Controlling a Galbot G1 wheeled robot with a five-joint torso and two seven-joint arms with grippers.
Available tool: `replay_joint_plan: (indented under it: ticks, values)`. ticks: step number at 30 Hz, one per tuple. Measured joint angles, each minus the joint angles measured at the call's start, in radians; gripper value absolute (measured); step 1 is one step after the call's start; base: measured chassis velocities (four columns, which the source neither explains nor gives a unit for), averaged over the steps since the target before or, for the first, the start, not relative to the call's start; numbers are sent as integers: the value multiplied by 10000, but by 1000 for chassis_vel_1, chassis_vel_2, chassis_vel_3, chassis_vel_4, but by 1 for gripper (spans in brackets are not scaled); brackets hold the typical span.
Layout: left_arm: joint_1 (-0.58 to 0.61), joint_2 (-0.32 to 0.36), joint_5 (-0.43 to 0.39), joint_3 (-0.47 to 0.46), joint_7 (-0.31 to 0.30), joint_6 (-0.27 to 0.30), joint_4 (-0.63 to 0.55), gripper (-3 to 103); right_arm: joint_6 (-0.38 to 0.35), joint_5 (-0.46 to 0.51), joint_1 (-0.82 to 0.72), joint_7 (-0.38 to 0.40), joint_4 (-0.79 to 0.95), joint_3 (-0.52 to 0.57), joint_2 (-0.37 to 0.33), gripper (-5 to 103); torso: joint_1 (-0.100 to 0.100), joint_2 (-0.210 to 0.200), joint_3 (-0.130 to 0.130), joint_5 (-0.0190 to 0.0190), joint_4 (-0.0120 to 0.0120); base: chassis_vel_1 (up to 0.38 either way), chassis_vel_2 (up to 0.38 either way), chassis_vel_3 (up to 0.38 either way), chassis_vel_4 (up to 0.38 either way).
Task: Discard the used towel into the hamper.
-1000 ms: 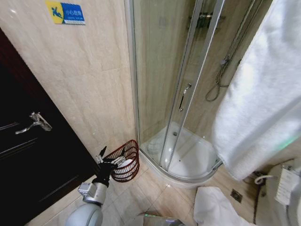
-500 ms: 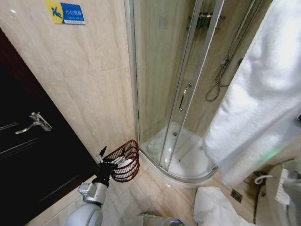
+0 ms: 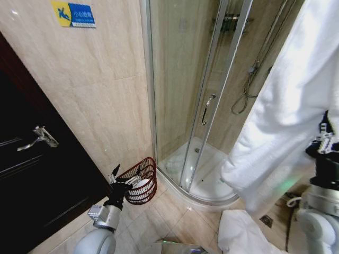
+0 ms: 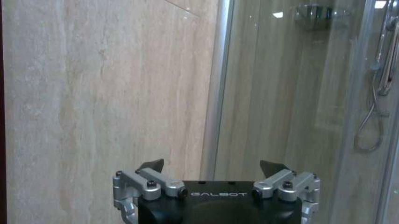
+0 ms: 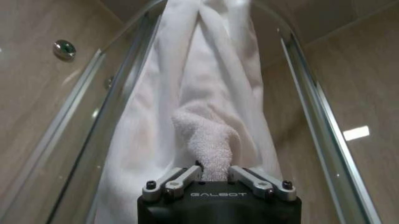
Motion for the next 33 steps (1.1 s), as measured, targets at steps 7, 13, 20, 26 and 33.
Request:
replay_joint_plan:
  ticks: [7,13,20,26,33]
  values:
    - [0,1,0,0,0,0,-1,100,556,-232,-328,-80,494,-219,292,6,0,0,0,0,0,0,0,0,0]
    - [0,1,0,0,0,0,-1,100,946,-646,-330,309,826,-102,308,6,0,0,0,1,0,0,0,0,0]
    - [0,0,0,0,0,0,-1,100,1113,-977,-49,790,897,733,-59,6,0,0,1,7,0,0,0,0,0]
    - [0,1,0,0,0,0,-1,100,960,-779,53,874,985,1132,-336,6,0,0,-1,4,1,0,0,0,0]
    - [0,0,0,0,0,0,-1,100,452,-144,145,999,1040,1534,-660,6,0,0,-1,0,0,0,0,0,0]
